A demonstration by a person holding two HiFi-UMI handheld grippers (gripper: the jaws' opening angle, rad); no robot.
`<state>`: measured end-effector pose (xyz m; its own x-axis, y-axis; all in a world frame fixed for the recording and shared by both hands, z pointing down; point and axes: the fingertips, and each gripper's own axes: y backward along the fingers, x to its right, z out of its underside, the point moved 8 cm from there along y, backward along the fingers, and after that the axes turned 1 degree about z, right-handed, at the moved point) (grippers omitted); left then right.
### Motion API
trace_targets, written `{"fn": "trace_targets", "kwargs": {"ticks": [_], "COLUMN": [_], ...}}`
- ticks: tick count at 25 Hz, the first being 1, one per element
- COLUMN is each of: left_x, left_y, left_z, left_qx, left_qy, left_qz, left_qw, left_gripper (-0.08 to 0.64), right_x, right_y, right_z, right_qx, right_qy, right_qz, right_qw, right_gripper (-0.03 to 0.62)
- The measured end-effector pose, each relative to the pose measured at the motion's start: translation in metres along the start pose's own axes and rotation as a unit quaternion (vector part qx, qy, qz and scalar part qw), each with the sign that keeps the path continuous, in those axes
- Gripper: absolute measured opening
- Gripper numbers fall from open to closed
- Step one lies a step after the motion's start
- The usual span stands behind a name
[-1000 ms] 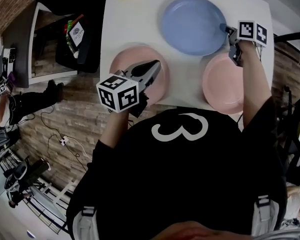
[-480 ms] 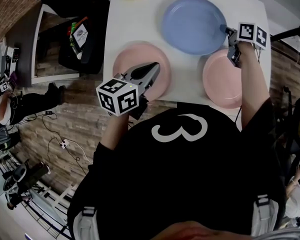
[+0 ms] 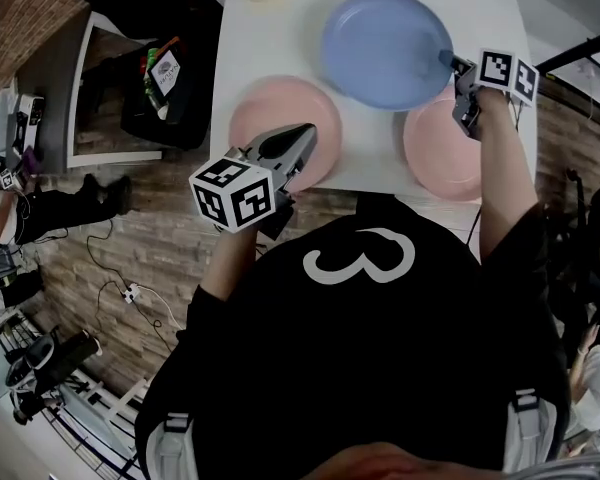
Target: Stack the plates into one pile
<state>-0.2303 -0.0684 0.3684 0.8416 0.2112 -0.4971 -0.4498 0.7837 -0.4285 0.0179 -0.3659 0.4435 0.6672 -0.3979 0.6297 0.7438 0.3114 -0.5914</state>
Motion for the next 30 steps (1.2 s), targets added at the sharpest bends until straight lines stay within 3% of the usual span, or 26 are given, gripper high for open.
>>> {"fn": "trace_targets", "kwargs": {"ticks": [12,20,30], "left_x": [0.033,0.056,0.079], "left_y": [0.022,0.050,0.037], "left_z": [0.017,0.036,0.038], "left_qx": [0.015,0.034,0.021], "left_qy": [-0.019,-0.019,-0.028], "left_qz": [0.010,0.003,0.035], "left_qw": [0.9997,0.9992,0.9988], "left_gripper": [0.017,0.017,0.017], "right_x": [-0.017,-0.019,0.004], "right_y": [0.052,0.092,0.143], "right_z": [0.043,0.071,0.099], "right_qx": [0.023,0.040,0.066], "right_qy": [-0.017,-0.023,-0.059], "right_qz": [-0.030,-0.026,-0.003], "right_qw": [0.999,0.999,0.996], "right_gripper": [0.035,0.034,0.035]}}
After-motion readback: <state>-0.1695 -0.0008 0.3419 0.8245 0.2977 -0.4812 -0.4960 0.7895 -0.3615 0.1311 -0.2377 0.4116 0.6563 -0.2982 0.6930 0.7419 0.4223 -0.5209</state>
